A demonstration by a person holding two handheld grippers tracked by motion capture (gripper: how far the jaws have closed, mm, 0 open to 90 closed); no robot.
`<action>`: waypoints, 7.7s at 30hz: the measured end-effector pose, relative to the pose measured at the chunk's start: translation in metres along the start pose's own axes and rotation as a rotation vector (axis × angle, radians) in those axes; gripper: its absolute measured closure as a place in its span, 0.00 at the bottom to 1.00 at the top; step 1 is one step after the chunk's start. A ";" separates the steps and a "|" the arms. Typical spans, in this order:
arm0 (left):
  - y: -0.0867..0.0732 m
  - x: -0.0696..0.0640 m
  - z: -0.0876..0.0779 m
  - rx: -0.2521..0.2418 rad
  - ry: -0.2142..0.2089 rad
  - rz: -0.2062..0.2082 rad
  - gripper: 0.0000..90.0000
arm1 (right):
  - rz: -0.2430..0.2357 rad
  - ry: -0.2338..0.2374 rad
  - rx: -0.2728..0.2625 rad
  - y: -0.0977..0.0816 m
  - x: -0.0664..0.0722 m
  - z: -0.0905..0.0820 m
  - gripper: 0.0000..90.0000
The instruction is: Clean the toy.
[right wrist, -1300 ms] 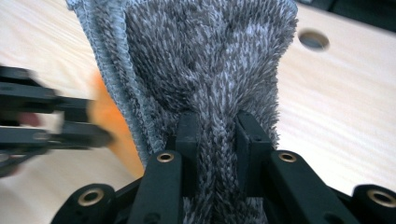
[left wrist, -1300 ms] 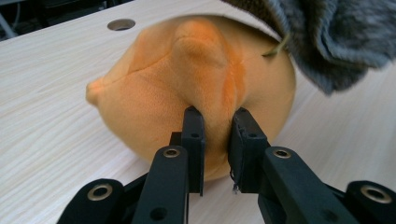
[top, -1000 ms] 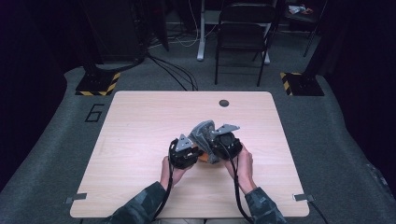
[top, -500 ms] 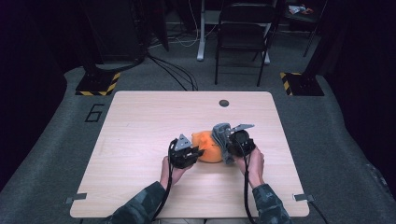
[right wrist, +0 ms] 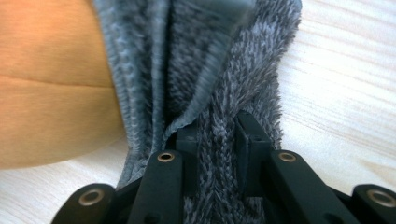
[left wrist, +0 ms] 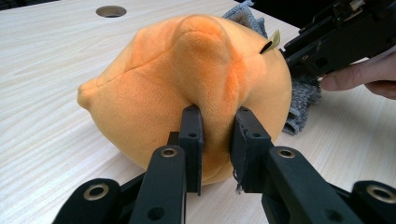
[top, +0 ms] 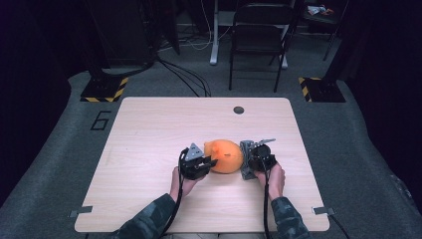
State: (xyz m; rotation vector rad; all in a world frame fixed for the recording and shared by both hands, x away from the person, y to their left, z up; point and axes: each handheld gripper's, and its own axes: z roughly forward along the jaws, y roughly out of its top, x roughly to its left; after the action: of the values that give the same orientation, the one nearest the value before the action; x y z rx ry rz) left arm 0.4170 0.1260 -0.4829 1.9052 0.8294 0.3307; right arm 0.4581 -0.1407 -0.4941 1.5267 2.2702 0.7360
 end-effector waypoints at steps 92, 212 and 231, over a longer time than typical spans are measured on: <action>-0.012 0.000 0.010 0.044 0.075 0.079 0.53 | -0.203 0.037 -0.137 0.030 0.048 -0.050 0.83; -0.003 0.001 0.000 0.031 0.015 0.053 0.85 | -0.201 0.041 -0.114 0.029 0.042 -0.047 0.82; -0.003 0.004 -0.001 0.035 0.016 0.035 0.85 | -0.098 0.018 0.057 0.005 0.008 0.002 0.82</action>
State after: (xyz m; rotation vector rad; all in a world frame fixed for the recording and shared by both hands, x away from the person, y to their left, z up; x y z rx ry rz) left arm 0.4181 0.1298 -0.4860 1.9536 0.8174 0.3551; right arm 0.4600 -0.1316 -0.4924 1.4271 2.3787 0.6660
